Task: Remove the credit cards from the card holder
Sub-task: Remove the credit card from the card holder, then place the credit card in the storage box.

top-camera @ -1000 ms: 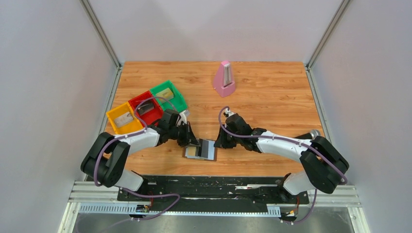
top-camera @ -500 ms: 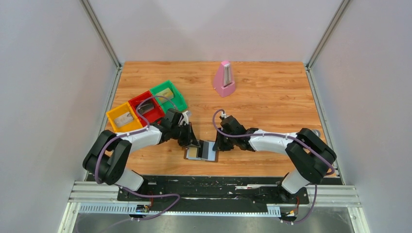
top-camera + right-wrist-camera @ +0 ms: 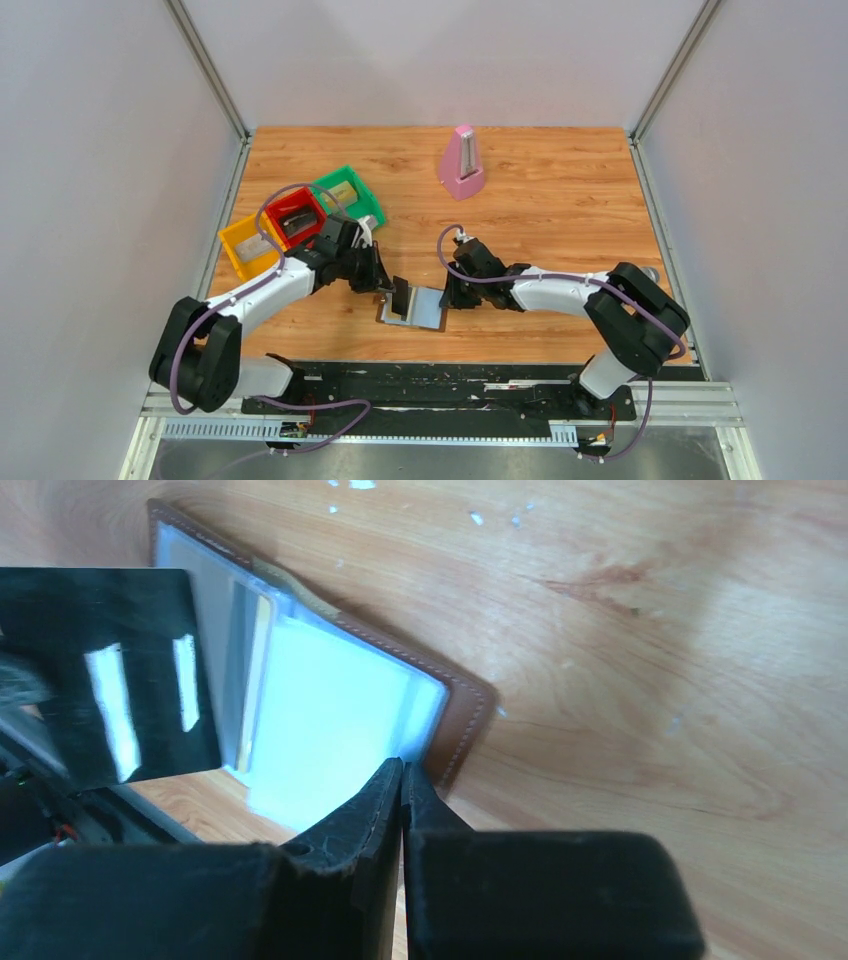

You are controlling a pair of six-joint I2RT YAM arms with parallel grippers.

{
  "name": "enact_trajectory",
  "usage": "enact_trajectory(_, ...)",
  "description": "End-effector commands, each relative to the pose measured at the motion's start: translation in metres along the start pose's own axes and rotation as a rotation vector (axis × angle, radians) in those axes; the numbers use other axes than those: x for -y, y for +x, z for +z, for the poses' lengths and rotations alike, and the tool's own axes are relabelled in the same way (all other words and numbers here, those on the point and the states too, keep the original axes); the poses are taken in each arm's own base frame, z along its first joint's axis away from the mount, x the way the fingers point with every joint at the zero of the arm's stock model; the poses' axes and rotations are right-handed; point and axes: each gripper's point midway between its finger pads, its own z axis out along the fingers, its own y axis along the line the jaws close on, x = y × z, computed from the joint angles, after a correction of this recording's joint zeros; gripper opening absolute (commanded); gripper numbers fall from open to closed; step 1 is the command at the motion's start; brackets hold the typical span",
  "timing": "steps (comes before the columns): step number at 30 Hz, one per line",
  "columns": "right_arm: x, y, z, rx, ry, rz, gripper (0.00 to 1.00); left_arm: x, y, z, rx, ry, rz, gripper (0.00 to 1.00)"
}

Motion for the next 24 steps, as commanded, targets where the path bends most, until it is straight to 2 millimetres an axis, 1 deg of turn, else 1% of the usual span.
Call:
enact_trajectory(1,0.005,-0.022,-0.012,0.082,0.053,-0.067,0.06,0.018,-0.02,-0.021,0.079,0.029,0.05,0.0)
enact_trajectory(3,-0.01,-0.036,-0.022,0.129,0.006,-0.125,0.08,0.028,-0.021,-0.026,0.093,0.069,0.033,0.0)
enact_trajectory(4,-0.018,-0.044,-0.028,0.157,-0.013,-0.16,0.09,0.031,-0.018,-0.027,0.086,0.09,0.023,0.0)
enact_trajectory(5,-0.025,-0.054,-0.033,0.194,-0.019,-0.195,0.09,0.038,-0.022,-0.03,0.106,0.121,0.011,0.0)
enact_trajectory(6,-0.032,-0.061,-0.038,0.228,-0.03,-0.253,0.1,0.041,-0.019,-0.03,0.099,0.144,0.005,0.0)
enact_trajectory(8,-0.038,-0.079,-0.047,0.321,-0.015,-0.325,0.12,0.05,-0.02,-0.035,0.114,0.186,-0.001,0.0)
enact_trajectory(10,-0.048,-0.089,-0.055,0.381,-0.041,-0.391,0.15,0.053,-0.022,-0.039,0.121,0.188,-0.017,0.0)
enact_trajectory(11,-0.054,-0.09,-0.059,0.404,-0.074,-0.435,0.17,0.055,-0.024,-0.042,0.13,0.187,-0.035,0.0)
enact_trajectory(12,-0.066,-0.093,-0.065,0.449,-0.119,-0.499,0.18,0.056,-0.024,-0.043,0.131,0.188,-0.051,0.0)
enact_trajectory(14,-0.082,-0.09,-0.076,0.555,-0.176,-0.66,0.21,0.06,-0.025,-0.045,0.144,0.207,-0.108,0.0)
enact_trajectory(15,-0.088,-0.084,-0.079,0.601,-0.183,-0.759,0.22,0.061,-0.022,-0.045,0.14,0.218,-0.151,0.0)
enact_trajectory(16,-0.102,-0.083,-0.089,0.694,-0.212,-0.863,0.25,0.064,-0.026,-0.045,0.156,0.239,-0.159,0.0)
enact_trajectory(17,-0.107,-0.078,-0.094,0.746,-0.217,-0.946,0.3,0.064,-0.024,-0.046,0.155,0.245,-0.189,0.0)
enact_trajectory(19,-0.117,-0.068,-0.1,0.795,-0.222,-1.069,0.36,0.067,-0.024,-0.047,0.159,0.263,-0.212,0.0)
enact_trajectory(20,-0.118,-0.066,-0.1,0.805,-0.217,-1.111,0.4,0.068,-0.024,-0.047,0.16,0.27,-0.223,0.0)
enact_trajectory(22,-0.124,-0.054,-0.102,0.822,-0.227,-1.2,0.47,0.07,-0.025,-0.049,0.162,0.276,-0.231,0.0)
enact_trajectory(24,-0.128,-0.046,-0.106,0.846,-0.238,-1.269,0.51,0.07,-0.025,-0.049,0.165,0.273,-0.235,0.0)
